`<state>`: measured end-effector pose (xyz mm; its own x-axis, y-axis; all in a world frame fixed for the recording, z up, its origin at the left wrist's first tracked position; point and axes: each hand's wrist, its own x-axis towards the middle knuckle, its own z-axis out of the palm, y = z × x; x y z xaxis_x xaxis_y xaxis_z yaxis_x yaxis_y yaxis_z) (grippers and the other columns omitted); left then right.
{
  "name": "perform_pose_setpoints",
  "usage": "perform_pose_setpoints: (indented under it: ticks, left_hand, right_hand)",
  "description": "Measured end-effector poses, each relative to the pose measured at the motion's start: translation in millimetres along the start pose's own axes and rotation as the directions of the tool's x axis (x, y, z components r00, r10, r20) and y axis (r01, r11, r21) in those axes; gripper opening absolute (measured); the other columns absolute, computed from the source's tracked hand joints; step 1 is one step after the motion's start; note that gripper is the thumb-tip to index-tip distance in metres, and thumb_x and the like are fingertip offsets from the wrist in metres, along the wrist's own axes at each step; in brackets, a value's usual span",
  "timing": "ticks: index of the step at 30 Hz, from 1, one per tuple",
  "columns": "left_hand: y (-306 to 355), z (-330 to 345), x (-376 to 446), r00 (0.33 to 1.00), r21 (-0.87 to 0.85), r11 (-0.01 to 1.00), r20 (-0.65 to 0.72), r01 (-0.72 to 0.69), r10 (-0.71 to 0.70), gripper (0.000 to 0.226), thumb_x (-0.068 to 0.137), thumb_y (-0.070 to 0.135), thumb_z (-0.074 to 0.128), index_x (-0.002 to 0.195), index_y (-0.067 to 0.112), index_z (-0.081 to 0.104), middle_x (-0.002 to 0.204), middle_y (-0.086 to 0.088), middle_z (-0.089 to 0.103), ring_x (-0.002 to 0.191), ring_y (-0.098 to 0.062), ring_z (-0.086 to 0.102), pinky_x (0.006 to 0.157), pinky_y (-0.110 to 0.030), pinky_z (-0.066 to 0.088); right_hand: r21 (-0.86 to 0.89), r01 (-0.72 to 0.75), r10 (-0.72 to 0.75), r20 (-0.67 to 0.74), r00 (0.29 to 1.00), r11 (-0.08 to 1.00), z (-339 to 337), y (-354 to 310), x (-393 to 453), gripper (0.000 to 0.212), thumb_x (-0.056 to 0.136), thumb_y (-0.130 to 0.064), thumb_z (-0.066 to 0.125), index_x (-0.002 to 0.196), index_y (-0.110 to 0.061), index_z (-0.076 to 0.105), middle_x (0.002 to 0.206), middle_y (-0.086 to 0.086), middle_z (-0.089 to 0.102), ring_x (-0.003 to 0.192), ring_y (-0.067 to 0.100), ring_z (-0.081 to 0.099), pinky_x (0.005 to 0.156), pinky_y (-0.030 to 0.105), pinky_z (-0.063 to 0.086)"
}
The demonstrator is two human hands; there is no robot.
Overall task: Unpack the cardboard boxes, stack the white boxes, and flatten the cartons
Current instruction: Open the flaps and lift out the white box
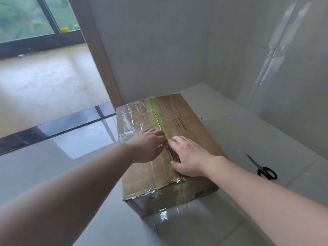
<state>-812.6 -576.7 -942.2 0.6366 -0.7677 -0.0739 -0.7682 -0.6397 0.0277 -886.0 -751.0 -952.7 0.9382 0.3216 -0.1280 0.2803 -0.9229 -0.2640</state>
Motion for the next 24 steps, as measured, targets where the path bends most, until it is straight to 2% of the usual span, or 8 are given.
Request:
perform_pose_setpoints:
  ticks: [4, 8, 12, 16, 20, 24]
  left_hand:
    - [1.9, 5.8, 1.2, 1.0, -0.024, 0.999, -0.008, -0.021, 0.021, 0.031, 0.098, 0.036, 0.039, 0.122, 0.024, 0.054, 0.13, 0.001, 0.051, 0.12, -0.02, 0.046, 0.106, -0.034, 0.029]
    - [1.9, 5.4, 6.3, 0.999, -0.004, 0.999, 0.011, -0.051, 0.051, 0.028, 0.099, 0.036, 0.036, 0.115, 0.026, 0.056, 0.124, 0.002, 0.051, 0.113, -0.021, 0.048, 0.103, -0.036, 0.032]
    - [4.1, 4.9, 15.0, 0.997, -0.046, 0.997, 0.04, -0.058, 0.06, 0.03, 0.099, 0.038, 0.034, 0.111, 0.025, 0.058, 0.122, 0.002, 0.053, 0.112, -0.02, 0.05, 0.102, -0.039, 0.033]
    - [1.1, 4.2, 16.3, 0.997, -0.092, 0.993, -0.012, -0.077, 0.076, 0.028, 0.098, 0.035, 0.037, 0.11, 0.023, 0.059, 0.118, 0.003, 0.054, 0.108, -0.02, 0.052, 0.101, -0.038, 0.034]
    - [-3.6, -5.0, 12.4, 0.99, -0.068, 0.994, -0.113, -0.091, 0.083, 0.024, 0.099, 0.034, 0.038, 0.101, 0.018, 0.055, 0.1, 0.002, 0.057, 0.095, -0.02, 0.054, 0.096, -0.034, 0.037]
    - [-8.7, -12.4, 4.8, 0.991, -0.01, 0.997, -0.106, -0.079, 0.077, 0.03, 0.099, 0.036, 0.035, 0.111, 0.019, 0.057, 0.109, 0.002, 0.057, 0.101, -0.018, 0.052, 0.097, -0.03, 0.036]
  right_hand:
    - [-0.037, -0.078, 0.079, 0.051, 0.996, 0.996, -3.5, -1.8, -2.5, 0.084, 0.084, -0.042, 0.054, 0.15, -0.017, 0.009, 0.157, 0.011, 0.009, 0.145, 0.024, 0.004, 0.118, 0.04, 0.009]
    - [-0.067, -0.162, 0.167, 0.079, 0.983, 0.984, -5.2, -5.6, -0.6, 0.09, 0.08, -0.046, 0.058, 0.15, -0.018, 0.008, 0.157, 0.012, 0.006, 0.145, 0.027, 0.002, 0.118, 0.044, 0.008]
    - [-0.077, -0.199, 0.205, 0.081, 0.975, 0.977, -4.5, -14.1, 4.2, 0.089, 0.077, -0.042, 0.059, 0.147, -0.012, 0.014, 0.156, 0.011, 0.007, 0.145, 0.027, 0.003, 0.118, 0.047, 0.008]
    - [-0.047, -0.196, 0.199, 0.079, 0.977, 0.979, -7.6, -17.7, 6.9, 0.084, 0.075, -0.035, 0.058, 0.144, -0.009, 0.017, 0.155, 0.009, 0.011, 0.145, 0.025, 0.005, 0.117, 0.047, 0.01]
    - [-0.014, -0.159, 0.16, 0.045, 0.986, 0.987, -18.3, -22.6, 5.7, 0.082, 0.072, -0.025, 0.054, 0.144, -0.011, 0.019, 0.153, 0.006, 0.016, 0.144, 0.022, 0.009, 0.117, 0.045, 0.013]
    - [-0.039, -0.099, 0.098, -0.032, 0.995, 0.994, -42.8, -31.0, 0.1, 0.077, 0.069, -0.017, 0.047, 0.143, -0.013, 0.026, 0.151, 0.007, 0.022, 0.142, 0.023, 0.013, 0.117, 0.044, 0.014]
